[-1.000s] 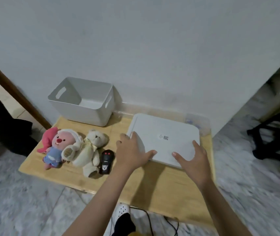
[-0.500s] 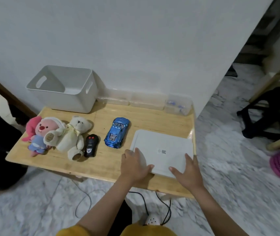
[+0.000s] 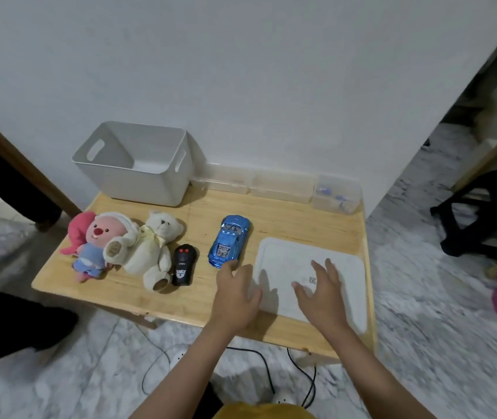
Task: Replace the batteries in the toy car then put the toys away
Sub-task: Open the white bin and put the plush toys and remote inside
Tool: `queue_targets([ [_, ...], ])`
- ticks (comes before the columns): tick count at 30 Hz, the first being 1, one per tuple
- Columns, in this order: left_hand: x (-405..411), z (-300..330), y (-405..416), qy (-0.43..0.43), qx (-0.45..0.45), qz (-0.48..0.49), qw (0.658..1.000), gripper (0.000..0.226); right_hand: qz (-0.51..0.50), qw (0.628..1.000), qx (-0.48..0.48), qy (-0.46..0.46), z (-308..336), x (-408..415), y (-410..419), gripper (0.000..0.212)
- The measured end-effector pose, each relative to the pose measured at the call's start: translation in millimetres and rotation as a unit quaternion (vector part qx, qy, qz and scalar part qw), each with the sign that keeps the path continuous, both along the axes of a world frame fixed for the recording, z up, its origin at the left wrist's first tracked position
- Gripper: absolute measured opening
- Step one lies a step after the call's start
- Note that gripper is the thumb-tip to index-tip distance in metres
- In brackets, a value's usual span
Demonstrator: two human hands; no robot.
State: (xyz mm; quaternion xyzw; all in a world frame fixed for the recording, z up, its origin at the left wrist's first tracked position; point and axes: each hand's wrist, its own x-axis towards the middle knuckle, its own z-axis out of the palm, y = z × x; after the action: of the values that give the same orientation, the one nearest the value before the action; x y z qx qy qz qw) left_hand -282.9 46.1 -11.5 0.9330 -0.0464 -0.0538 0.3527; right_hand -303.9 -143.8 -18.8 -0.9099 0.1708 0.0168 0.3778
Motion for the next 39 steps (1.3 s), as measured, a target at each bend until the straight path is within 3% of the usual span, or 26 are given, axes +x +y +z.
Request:
queue_targets([
  [4, 25.1, 29.2, 63.0, -0.073, -0.032, 0.053, 0.995, 0.041, 0.049, 0.998, 0.032, -0.04, 13.8, 37.3, 70.3, 0.059],
  [10, 84.1, 61.3, 199.4, -0.081, -0.013, 0.103, 0.991, 0.044, 0.129, 0.99, 0.036, -0.052, 27.0, 103.8, 192.6, 0.057],
  [14, 130.7, 56.9, 288.1, -0.003, 0.033, 0.09, 0.995, 0.067, 0.178, 0.984, 0.008, -0.017, 19.9, 154.3, 247.3, 0.067],
  [16, 153.6, 48.7, 317.4, 0.068, 0.099, 0.043, 0.992, 0.085, 0.198, 0.979, -0.015, 0.036, 14.4, 175.1, 261.4, 0.079],
  [19, 179.2, 36.4, 336.1, 0.115, 0.213, -0.065, 0.968, 0.095, 0.244, 0.963, -0.041, 0.104, 8.2, 194.7, 270.8, 0.09],
  [23, 199.7, 25.6, 344.0, 0.088, 0.307, -0.173, 0.932, 0.086, 0.254, 0.961, -0.058, 0.098, 1.7, 207.4, 281.2, 0.068],
  [27, 206.1, 24.6, 347.1, 0.073, 0.288, -0.194, 0.935, 0.079, 0.225, 0.969, -0.05, 0.091, 0.4, 211.9, 286.9, 0.06],
  [34, 211.6, 16.6, 347.5, 0.053, 0.251, -0.225, 0.94, 0.076, 0.285, 0.954, -0.037, 0.085, 3.2, 223.6, 286.6, 0.057],
  [39, 211.4, 19.6, 348.6, 0.026, 0.231, -0.231, 0.945, 0.06, 0.263, 0.964, -0.01, 0.05, 11.7, 214.8, 283.5, 0.05],
])
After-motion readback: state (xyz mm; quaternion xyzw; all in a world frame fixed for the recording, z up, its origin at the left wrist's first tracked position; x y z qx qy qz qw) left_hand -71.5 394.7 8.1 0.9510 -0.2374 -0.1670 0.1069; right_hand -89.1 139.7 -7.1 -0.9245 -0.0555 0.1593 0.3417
